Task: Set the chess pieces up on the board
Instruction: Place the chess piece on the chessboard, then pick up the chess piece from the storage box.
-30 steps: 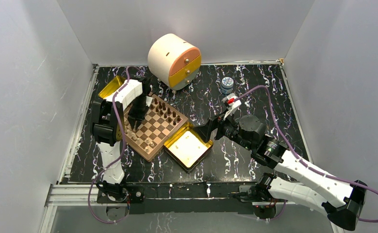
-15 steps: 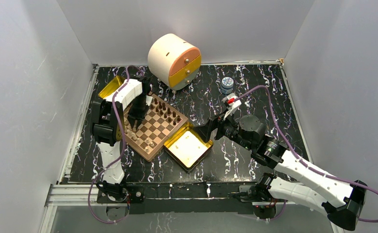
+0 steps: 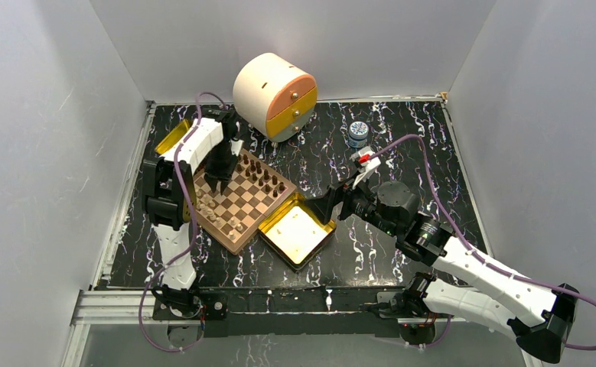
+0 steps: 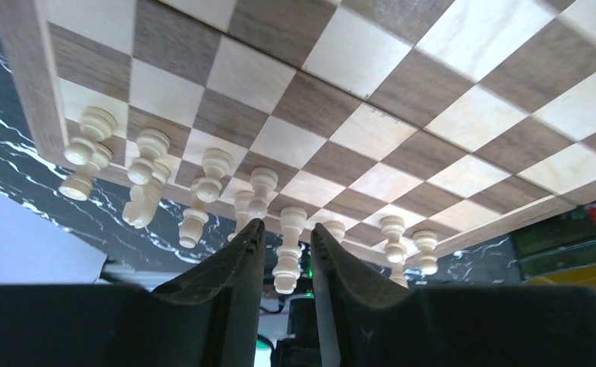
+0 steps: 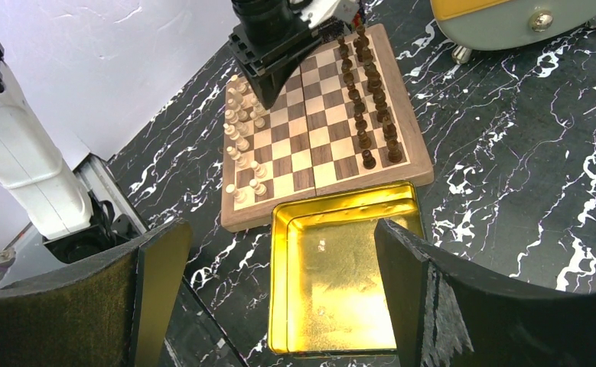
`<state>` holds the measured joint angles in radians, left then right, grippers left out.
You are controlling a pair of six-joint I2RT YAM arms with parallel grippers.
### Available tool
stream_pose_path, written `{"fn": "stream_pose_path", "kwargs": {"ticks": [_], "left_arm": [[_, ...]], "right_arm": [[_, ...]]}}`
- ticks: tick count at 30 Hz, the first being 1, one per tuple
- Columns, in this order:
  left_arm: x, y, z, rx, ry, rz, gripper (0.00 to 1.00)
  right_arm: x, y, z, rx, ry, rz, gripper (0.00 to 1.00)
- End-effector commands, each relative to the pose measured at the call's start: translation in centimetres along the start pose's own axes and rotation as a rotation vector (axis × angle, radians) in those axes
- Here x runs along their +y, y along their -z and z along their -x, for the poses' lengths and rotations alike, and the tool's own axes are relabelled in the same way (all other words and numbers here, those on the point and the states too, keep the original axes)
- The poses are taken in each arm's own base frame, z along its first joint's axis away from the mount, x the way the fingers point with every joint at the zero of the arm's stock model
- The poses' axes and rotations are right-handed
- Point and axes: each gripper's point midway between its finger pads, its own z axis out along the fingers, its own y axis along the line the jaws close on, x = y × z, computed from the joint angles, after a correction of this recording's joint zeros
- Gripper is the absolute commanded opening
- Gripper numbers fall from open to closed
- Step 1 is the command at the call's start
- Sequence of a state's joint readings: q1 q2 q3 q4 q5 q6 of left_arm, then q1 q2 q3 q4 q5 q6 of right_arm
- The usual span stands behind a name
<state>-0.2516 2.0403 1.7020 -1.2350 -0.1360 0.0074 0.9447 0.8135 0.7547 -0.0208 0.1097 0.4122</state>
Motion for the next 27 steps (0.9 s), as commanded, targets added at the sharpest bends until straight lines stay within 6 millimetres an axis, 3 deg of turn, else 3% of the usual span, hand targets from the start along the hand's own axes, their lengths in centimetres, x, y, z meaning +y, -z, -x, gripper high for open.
{"fn": "stream_pose_path", "kwargs": {"ticks": [1,5,9,12,15,21,24,27], "left_arm": [[0.2,5.0,2.2,-0.212,0.066,-0.031,0.28],[1.6,8.6,4.8,-0.444,0.177,-0.038,0.29],[4.3,10.5,5.5,-0.637,0.341,-0.068,0.32],[7.5,11.7,5.1,-0.734,0.456,-0.040,0.45],[9.4,12.9,4.9,-0.790,0.503,-0.018,0.58],[12.5,12.0,5.6,-0.788,0.553,0.007,0.80],[13.4,10.8,5.9,-0.776,0.557,-0.006,0.80],[14.3,9.5,6.5,-0.776,0.577,-0.012,0.70]], "right_arm": [[0.5,-0.1,1.9,-0.055,-0.016,0.000,0.99],[-0.2,0.0,0.9,-0.004,-0.057,-0.046,0.99],[0.0,0.2,0.3,0.052,-0.116,-0.066,0.99],[-0.2,0.3,-0.4,0.108,-0.146,-0.094,0.99],[-0.3,0.4,-0.6,0.143,-0.148,-0.116,0.99],[-2.0,1.1,-1.4,0.166,-0.125,-0.202,0.99],[-2.3,1.5,-2.0,0.178,-0.123,-0.210,0.99],[-2.9,1.7,-2.9,0.225,-0.126,-0.250,0.99]]}}
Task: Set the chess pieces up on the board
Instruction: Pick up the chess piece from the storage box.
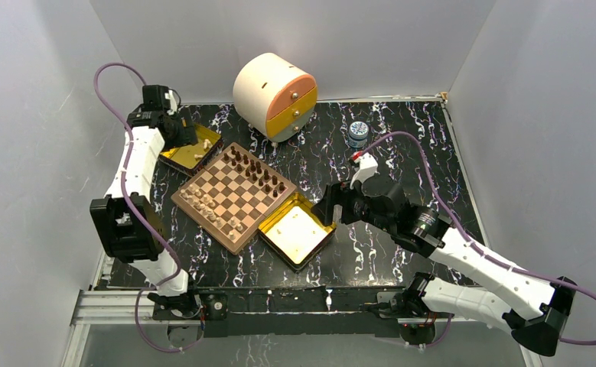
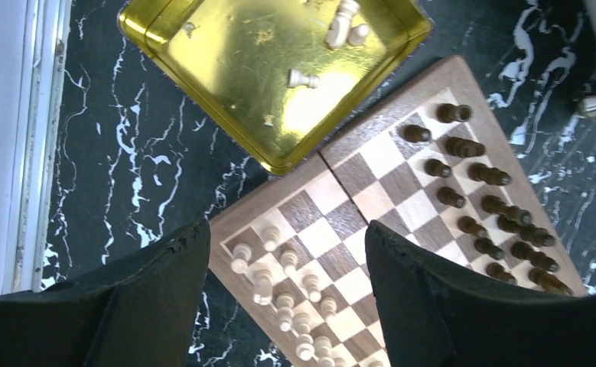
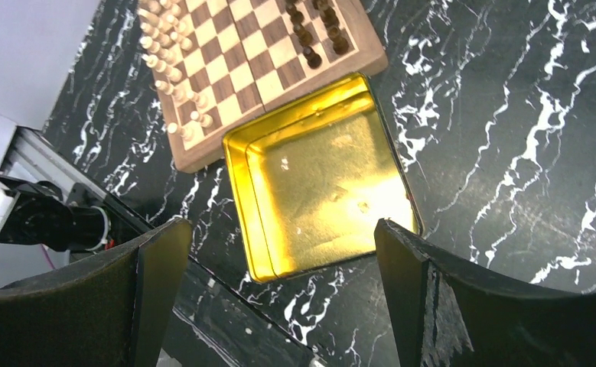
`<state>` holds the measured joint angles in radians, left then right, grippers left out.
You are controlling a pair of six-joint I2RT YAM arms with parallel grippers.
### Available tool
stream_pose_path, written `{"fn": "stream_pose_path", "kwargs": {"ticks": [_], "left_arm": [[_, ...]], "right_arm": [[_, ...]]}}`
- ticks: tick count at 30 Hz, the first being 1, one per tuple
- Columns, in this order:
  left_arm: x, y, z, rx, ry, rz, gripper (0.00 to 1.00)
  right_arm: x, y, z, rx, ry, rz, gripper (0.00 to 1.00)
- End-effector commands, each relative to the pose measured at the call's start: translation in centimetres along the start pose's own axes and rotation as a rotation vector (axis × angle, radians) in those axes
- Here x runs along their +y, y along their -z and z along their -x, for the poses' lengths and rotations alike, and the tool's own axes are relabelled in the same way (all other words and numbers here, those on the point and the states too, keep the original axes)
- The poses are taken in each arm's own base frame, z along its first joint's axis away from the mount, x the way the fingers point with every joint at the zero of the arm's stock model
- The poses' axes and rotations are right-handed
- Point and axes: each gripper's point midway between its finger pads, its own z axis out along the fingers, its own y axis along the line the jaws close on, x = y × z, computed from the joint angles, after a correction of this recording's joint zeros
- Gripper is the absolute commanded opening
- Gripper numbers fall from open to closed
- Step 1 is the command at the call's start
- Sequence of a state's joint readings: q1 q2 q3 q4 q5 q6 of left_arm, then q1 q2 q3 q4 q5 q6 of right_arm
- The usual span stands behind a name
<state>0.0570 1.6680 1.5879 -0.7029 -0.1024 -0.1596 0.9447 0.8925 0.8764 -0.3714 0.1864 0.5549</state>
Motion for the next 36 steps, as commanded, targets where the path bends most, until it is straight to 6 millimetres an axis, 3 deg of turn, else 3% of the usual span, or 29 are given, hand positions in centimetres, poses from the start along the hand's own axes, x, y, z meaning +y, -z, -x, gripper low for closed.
{"fn": "stream_pose_path", "kwargs": {"ticks": [1,7,12,22,27,36], "left_arm": [[1.5,-1.8,0.7,-0.020,0.033,0.002,0.64],[0.6,-5.2,2.4,-0.022,0.034,-0.078,0.34],[-1.1,-8.5,2.5,0.025,0.001,-0.162,0.28],[-3.3,-13.3,0.7,0.129,-0.039,-0.288,0.30],[-3.4,-14.3,1.3,0.110,-0.009,-0.281,0.35],[-3.4,-15.8,2.8,0.060,0.009,-0.259,0.34]], "right_arm": [[-0.4,0.6,0.6,0.003,-0.024,-0.048,0.99],[-0.3,0.0,0.0,0.040,-0.032,-0.058,0.99],[0.0,0.0,1.0,0.015,-0.004,-0.045,0.99],[-0.1,0.0,2.7,-0.068,0.015,-0.054,0.99],[0.1,-0.8,2.7,-0.056,0.026,-0.053,0.99],[0.1,-2.0,2.3,-0.032,0.045,-0.060,0.99]]}}
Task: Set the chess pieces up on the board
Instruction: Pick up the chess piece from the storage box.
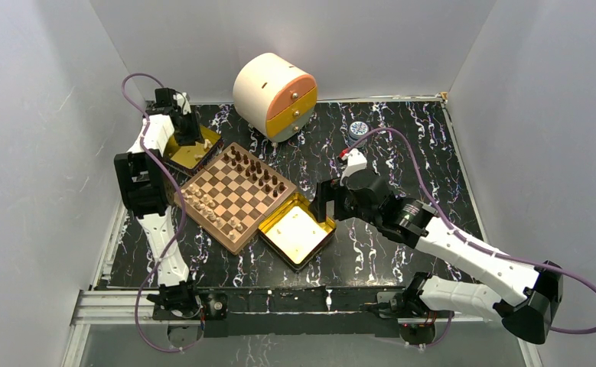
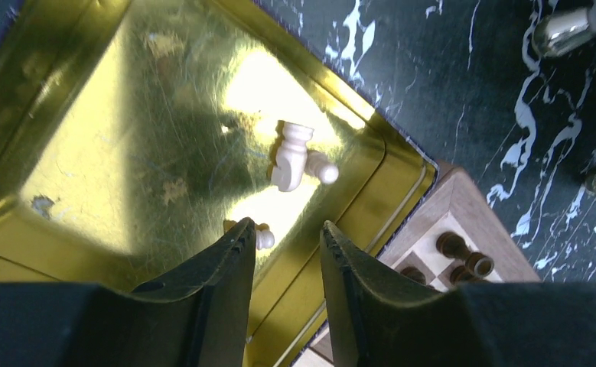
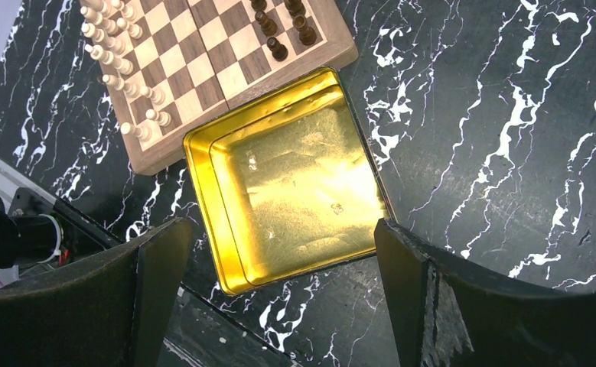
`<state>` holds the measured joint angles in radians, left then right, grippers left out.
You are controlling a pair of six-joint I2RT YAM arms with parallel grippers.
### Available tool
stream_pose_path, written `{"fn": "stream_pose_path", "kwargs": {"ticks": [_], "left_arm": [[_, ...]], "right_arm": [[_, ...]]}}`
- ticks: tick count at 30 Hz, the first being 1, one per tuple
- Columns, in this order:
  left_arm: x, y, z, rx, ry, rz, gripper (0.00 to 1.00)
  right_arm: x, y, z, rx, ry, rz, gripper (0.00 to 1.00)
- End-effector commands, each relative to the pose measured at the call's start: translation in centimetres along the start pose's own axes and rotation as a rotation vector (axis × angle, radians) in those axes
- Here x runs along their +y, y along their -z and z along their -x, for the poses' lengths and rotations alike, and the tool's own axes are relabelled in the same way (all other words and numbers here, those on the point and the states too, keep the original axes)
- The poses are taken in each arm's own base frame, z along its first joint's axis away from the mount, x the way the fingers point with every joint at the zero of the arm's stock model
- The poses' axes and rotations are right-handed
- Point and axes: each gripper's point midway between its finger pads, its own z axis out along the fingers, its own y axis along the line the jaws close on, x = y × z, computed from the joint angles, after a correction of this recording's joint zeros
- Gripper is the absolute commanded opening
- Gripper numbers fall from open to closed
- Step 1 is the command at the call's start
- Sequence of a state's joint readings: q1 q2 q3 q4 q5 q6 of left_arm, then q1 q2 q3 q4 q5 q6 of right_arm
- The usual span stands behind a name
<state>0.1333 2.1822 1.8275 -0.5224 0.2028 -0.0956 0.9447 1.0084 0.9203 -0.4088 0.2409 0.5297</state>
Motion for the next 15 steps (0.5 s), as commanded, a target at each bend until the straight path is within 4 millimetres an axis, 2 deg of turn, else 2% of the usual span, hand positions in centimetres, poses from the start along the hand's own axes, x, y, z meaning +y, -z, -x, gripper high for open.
{"fn": "stream_pose_path", "kwargs": {"ticks": [1,7,15], "left_arm": [[-0.6,0.0,2.5,-0.064,-0.002,-0.014,0.34],[-0.2,-1.4,2.8,-0.063,-0.005,0.004,0.31],[-0.3,-2.9,2.5,-0.048,-0.026,-0.007,0.32]], "right_arm": [[1.4,0.3,3.1,-0.094,0.002,0.039,0.99],[1.6,-0.1,3.3,-0.096,0.013,0.039,0.99],[1.6,-0.3,3.5,-0.101,0.024,0.036,0.99]]}}
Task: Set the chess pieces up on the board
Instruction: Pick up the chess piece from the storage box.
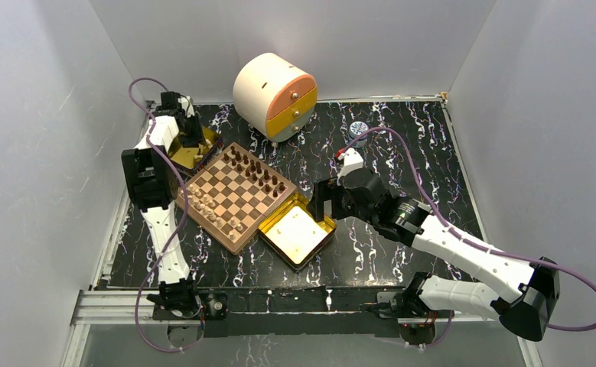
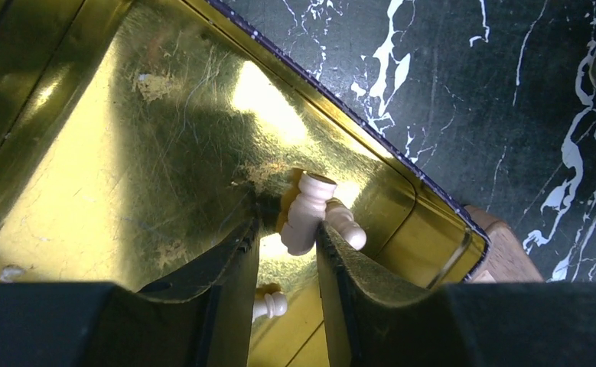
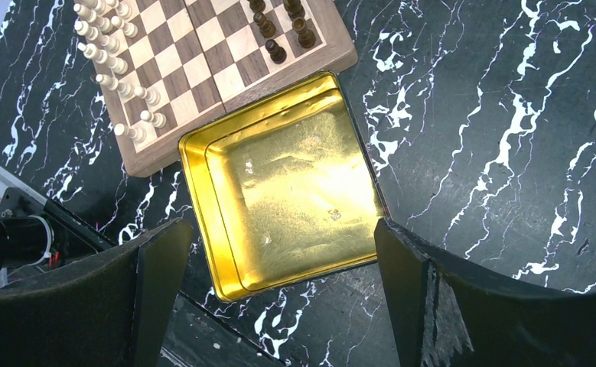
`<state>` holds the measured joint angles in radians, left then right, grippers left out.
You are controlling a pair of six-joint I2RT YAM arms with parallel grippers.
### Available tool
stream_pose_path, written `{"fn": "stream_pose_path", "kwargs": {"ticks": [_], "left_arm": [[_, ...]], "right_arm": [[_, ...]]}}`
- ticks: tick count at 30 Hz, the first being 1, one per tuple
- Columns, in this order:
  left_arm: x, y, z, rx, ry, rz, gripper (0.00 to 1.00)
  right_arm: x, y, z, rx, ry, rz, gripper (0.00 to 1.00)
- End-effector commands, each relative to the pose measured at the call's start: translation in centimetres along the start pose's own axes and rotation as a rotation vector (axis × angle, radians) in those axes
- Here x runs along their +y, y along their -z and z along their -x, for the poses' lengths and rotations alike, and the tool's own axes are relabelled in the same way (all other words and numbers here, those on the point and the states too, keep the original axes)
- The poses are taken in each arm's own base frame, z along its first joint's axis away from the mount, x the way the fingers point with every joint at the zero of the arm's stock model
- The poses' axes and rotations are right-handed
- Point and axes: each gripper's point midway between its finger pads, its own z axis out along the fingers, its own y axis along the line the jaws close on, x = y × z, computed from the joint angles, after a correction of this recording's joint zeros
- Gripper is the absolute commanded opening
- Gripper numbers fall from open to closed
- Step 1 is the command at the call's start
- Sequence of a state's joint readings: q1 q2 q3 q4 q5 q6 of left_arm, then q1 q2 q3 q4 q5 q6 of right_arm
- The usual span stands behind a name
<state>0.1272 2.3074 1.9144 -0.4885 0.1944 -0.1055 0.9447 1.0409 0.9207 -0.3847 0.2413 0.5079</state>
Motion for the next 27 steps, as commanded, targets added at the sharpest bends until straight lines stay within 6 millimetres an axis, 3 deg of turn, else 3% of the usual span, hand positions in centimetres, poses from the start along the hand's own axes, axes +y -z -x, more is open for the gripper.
{"fn": "stream_pose_path", "kwargs": {"ticks": [1,9,18,22,27], "left_arm": [[-0.9,0.7,2.0,-0.050,-0.034,-0.015,0.33],[-0.9,0.2,1.5,-0.036,-0.051,-0.002,0.33],[-0.7,0.4,0.4,-0.012,-0.073,0.030,0.26],[-0.5,0.4,-0.3,0.009,-0.081,0.032,0.16],[-0.9,1.2,0.0,0.001,-0.082,0.026,0.14]], "right_arm": [[1.5,0.5,3.6,-0.106,0.002,0.038,0.99],[1.4,0.5,3.5,-0.105,0.005,0.036,0.99],[1.3,0.7,3.5,-0.112,0.006,0.039,0.99],[1.2,0.8,3.4,-0.119,0.002,0.039,0.99],[1.3,0.9,3.4,-0.119,-0.001,0.044,0.99]]}}
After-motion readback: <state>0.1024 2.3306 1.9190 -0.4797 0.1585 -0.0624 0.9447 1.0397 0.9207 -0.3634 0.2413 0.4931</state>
